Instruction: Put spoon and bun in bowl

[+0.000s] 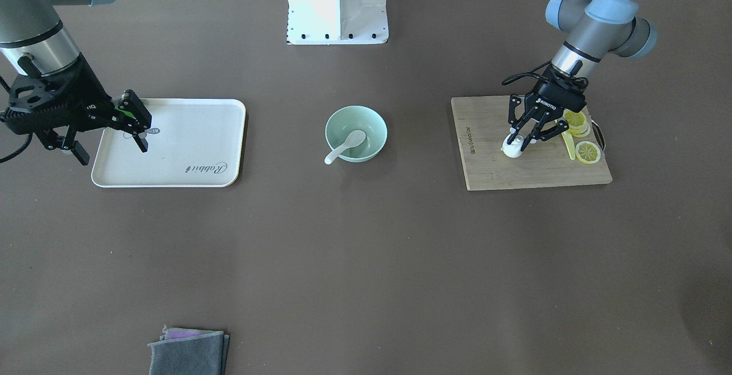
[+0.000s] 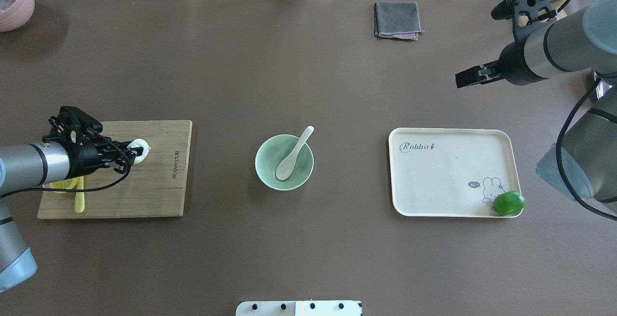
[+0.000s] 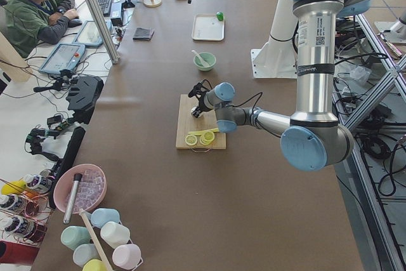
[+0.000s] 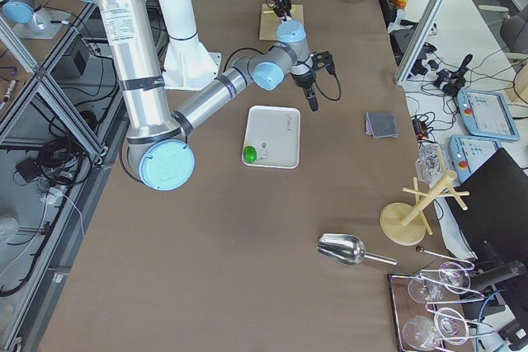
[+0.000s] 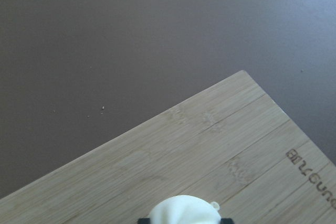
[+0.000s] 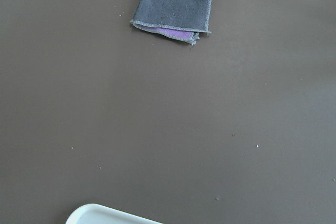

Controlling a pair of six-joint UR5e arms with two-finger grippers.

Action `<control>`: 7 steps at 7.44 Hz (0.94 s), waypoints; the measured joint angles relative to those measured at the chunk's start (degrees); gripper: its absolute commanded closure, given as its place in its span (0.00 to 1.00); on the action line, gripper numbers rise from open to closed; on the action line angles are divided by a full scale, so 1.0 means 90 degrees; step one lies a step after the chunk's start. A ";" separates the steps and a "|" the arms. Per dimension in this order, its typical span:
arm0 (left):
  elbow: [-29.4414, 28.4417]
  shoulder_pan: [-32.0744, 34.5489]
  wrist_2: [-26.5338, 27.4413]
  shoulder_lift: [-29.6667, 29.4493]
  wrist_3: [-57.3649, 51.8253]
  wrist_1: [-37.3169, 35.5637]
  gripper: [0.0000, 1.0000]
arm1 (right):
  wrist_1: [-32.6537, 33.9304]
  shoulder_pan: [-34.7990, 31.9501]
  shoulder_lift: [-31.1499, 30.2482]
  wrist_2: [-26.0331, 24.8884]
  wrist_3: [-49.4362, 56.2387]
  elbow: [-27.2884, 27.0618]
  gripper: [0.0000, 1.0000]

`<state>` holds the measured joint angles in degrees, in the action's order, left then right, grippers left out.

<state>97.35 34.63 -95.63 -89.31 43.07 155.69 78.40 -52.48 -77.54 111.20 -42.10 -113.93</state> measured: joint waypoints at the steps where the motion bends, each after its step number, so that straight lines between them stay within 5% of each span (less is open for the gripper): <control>1: 0.0017 -0.0024 0.0006 -0.0406 0.0371 -0.0031 0.78 | 0.0000 0.0001 -0.0004 -0.0001 -0.0002 -0.0001 0.01; 4: -0.0219 -0.0813 0.0723 -0.2033 0.1555 -0.0165 0.76 | 0.0000 0.0001 -0.0013 -0.0002 -0.0023 -0.0007 0.01; 5: -0.0302 -0.1212 0.1210 -0.2447 0.1752 -0.0177 0.59 | 0.0000 0.0001 -0.0014 -0.0004 -0.0027 -0.0006 0.00; 6: -0.0361 -0.1468 0.1530 -0.2687 0.1837 -0.0182 0.20 | -0.0002 0.0001 -0.0011 -0.0008 -0.0029 -0.0002 0.00; 7: -0.0412 -0.1585 0.1674 -0.2787 0.1869 -0.0179 0.03 | -0.0005 0.0001 -0.0009 -0.0010 -0.0029 -0.0001 0.01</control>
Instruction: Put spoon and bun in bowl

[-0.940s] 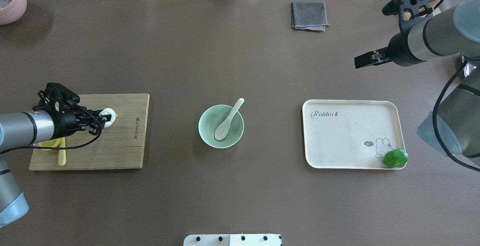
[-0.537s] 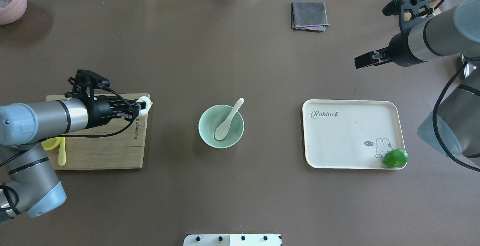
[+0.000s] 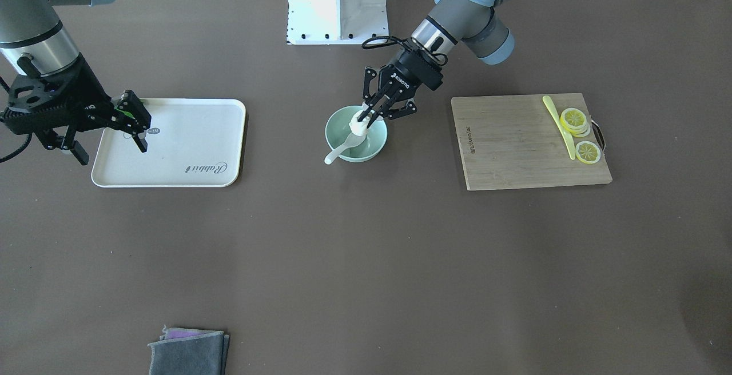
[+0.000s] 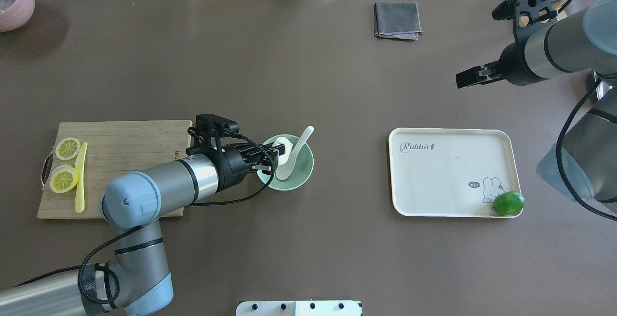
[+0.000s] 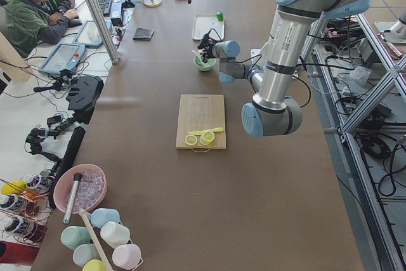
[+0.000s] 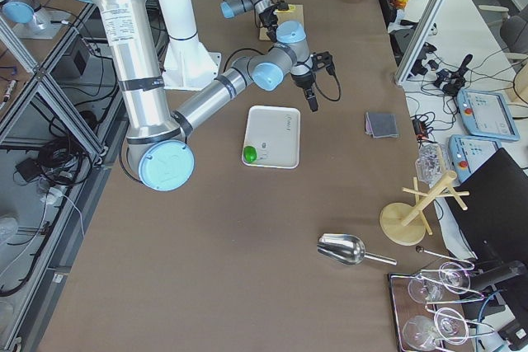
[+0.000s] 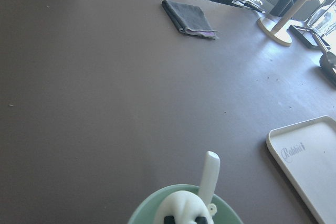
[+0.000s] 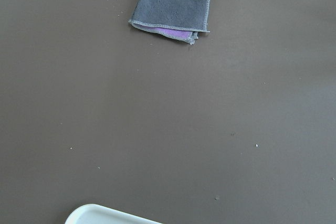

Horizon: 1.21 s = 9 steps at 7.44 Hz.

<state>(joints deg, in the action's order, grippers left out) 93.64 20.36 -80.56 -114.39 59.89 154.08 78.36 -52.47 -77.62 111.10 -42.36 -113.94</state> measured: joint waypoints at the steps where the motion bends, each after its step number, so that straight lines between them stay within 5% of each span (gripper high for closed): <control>1: -0.0049 -0.0044 0.0074 -0.0039 0.0055 0.0021 0.03 | 0.0000 0.0002 0.0000 -0.0001 0.0000 -0.0002 0.01; 6: 0.0092 -0.0117 0.0235 -0.0089 0.0664 -0.0090 0.02 | -0.0008 -0.0002 -0.0069 -0.0061 0.0017 0.0011 0.00; 7: 0.0363 0.0113 -0.0077 -0.0055 0.0664 -0.0552 0.02 | -0.0071 -0.0015 -0.0242 -0.0116 0.0046 0.0011 0.00; 9: 0.0953 0.1227 -0.1921 0.0194 0.0518 -0.2157 0.01 | -0.0492 -0.0243 -0.0910 -0.0171 0.0489 0.0042 0.00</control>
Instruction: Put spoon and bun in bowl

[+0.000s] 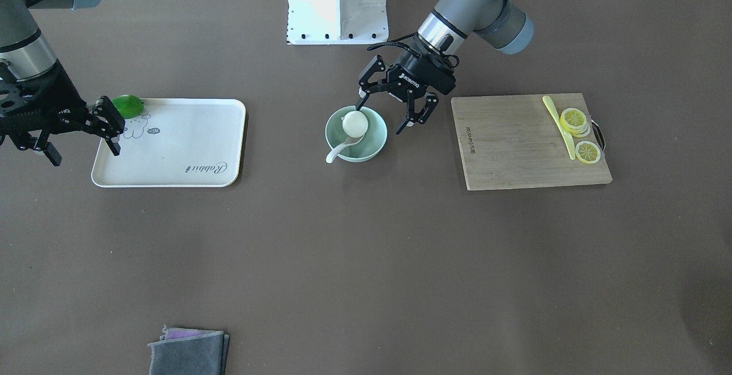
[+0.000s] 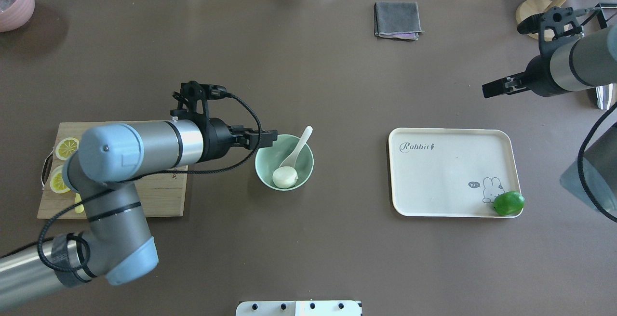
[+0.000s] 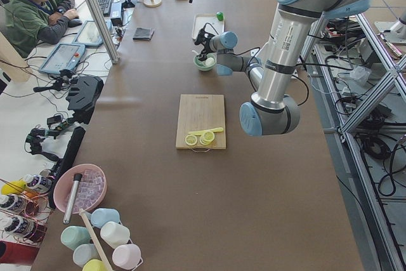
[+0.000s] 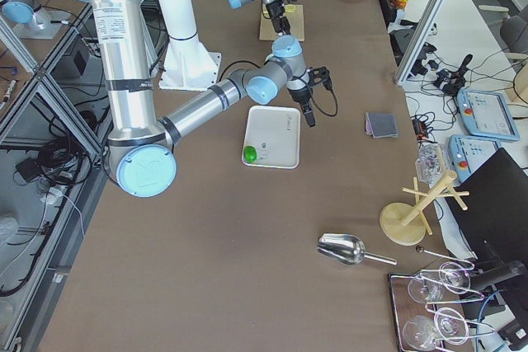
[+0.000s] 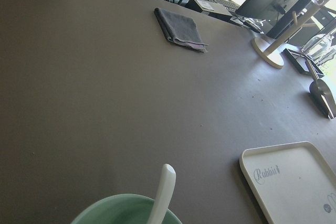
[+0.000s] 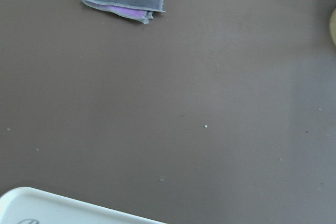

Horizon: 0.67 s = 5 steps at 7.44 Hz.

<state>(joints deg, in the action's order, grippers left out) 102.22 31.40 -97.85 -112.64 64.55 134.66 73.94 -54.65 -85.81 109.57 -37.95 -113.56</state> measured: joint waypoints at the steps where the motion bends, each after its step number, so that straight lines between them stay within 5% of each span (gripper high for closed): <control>1: 0.0163 0.0728 -0.1103 0.0258 -0.0492 -0.0593 0.01 | -0.0121 -0.0296 -0.0387 0.0067 0.0607 0.0033 0.00; 3: 0.0230 0.2103 -0.2893 0.1124 -0.2354 -0.1016 0.01 | -0.0180 -0.1168 -0.1028 0.0456 0.2209 0.0379 0.00; 5: 0.0178 0.3321 -0.3626 0.2121 -0.4210 -0.1102 0.01 | -0.0155 -0.2451 -0.1220 0.1199 0.4666 0.1285 0.00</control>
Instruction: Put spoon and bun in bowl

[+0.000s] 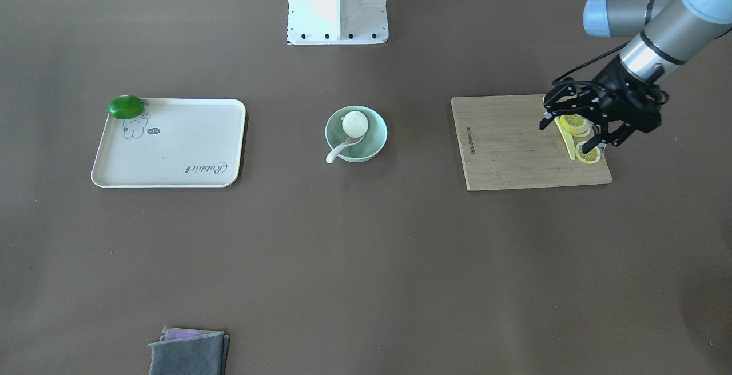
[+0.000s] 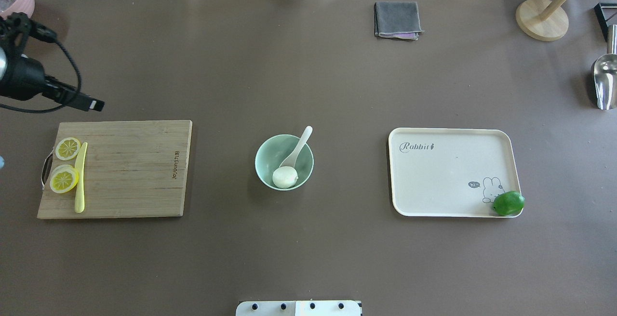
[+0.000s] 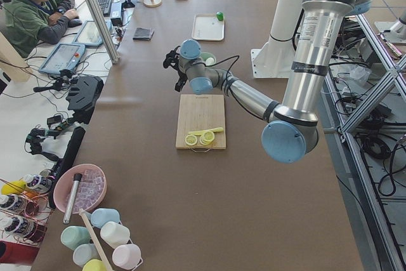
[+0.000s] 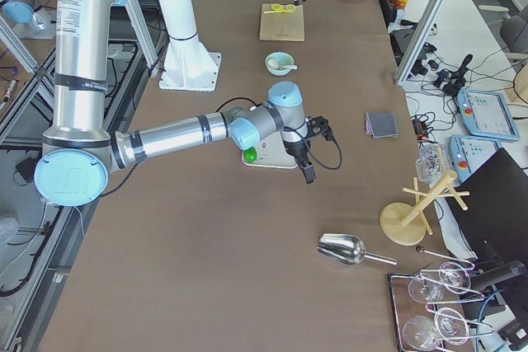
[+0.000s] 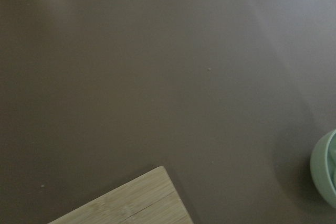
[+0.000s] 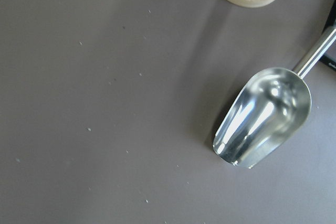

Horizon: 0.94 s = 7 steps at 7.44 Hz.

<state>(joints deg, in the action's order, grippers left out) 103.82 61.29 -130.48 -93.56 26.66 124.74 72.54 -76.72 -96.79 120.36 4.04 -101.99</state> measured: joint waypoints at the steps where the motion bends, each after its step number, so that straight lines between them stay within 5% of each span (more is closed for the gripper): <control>1: -0.0038 0.0584 -0.0194 0.0313 -0.0850 -0.0278 0.01 | 0.0039 -0.0641 -0.0032 0.0647 0.0769 0.0431 0.00; 2: -0.0072 0.1229 -0.0451 0.0439 -0.1822 -0.1033 0.01 | 0.0058 -0.1126 -0.0111 0.1125 0.1116 0.0701 0.00; 4: -0.0290 0.2246 -0.0715 0.0545 -0.3740 -0.2897 0.01 | 0.0386 -0.1616 -0.0232 0.1200 0.1302 0.0708 0.00; 7: -0.1221 0.2747 -0.0627 0.0917 -0.4089 -0.3096 0.01 | 0.1706 -0.1794 -0.0392 0.1090 0.1291 -0.0047 0.00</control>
<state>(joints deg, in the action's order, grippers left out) 92.83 86.02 -136.13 -85.31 -10.14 96.88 87.89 -92.87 -100.32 130.17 15.66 -102.41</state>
